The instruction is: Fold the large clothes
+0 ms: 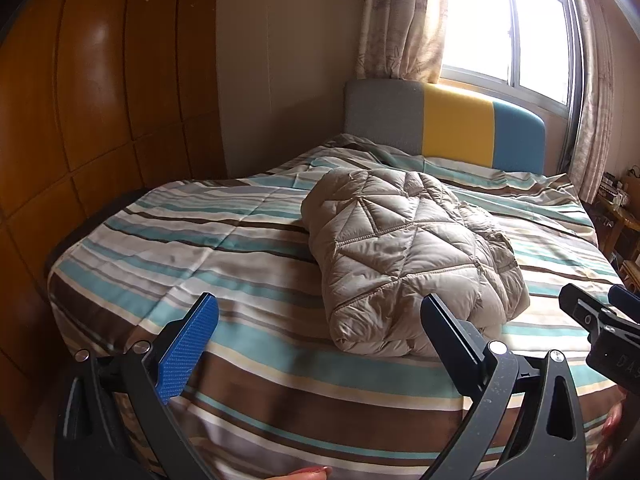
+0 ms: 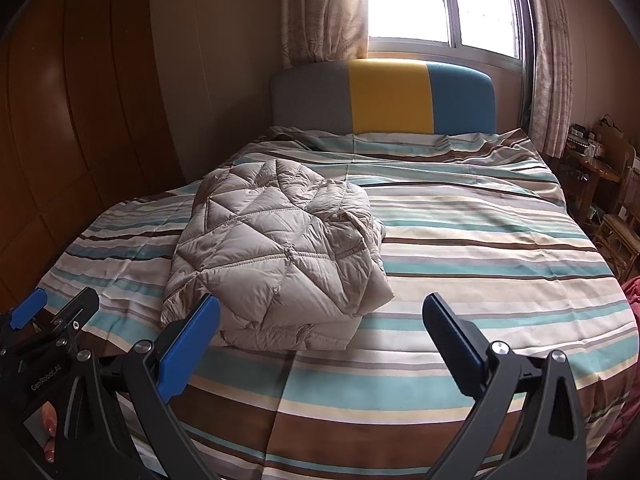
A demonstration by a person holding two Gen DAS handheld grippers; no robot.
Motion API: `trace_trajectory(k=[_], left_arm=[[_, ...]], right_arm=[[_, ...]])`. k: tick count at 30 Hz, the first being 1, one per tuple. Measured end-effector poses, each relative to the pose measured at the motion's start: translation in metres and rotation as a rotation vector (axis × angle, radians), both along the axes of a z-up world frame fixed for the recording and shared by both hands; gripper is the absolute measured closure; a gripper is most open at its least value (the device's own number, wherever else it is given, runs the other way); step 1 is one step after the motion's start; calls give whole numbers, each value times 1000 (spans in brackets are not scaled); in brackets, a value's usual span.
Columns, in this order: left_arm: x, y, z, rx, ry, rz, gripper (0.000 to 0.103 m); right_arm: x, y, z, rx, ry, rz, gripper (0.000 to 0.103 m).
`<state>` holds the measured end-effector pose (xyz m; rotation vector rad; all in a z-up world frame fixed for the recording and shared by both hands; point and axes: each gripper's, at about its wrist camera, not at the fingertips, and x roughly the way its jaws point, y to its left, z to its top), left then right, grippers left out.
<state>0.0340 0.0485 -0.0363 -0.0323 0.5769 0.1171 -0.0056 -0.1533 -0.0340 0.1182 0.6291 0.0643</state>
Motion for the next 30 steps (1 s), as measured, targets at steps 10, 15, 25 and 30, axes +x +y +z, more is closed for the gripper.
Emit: trace_trajectory(k=[10,15,25,30], left_arm=[[1,-1,-2,-2,8,-1,3],[1,-2,-2,-3,10,-3,3],[1,-2,-3,-2,11,-3,3],[2,-2,-4,-3,17,-5,3]], right_arm=[[1,1,-2,-2,5,2,2],[1,1,-2,0,6,1,2],[1,1,-3,3,15,3,2],[2,1,-4,4,17,5,2]])
